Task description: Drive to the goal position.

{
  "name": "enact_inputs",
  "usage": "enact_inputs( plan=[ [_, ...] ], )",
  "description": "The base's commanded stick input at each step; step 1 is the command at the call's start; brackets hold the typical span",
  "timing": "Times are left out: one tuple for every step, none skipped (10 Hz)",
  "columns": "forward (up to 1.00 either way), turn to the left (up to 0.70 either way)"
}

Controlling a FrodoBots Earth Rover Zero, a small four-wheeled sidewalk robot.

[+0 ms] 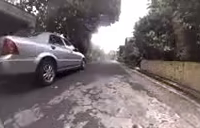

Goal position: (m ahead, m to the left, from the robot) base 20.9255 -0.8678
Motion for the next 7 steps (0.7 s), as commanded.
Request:
enact_inputs(
  plan=[
    [0.70,0.00],
    [0.70,0.00],
    [0.70,0.00],
    [0.70,0.00],
    [0.70,0.00],
    [0.70,0.00],
    [0.70,0.00]
  ],
)
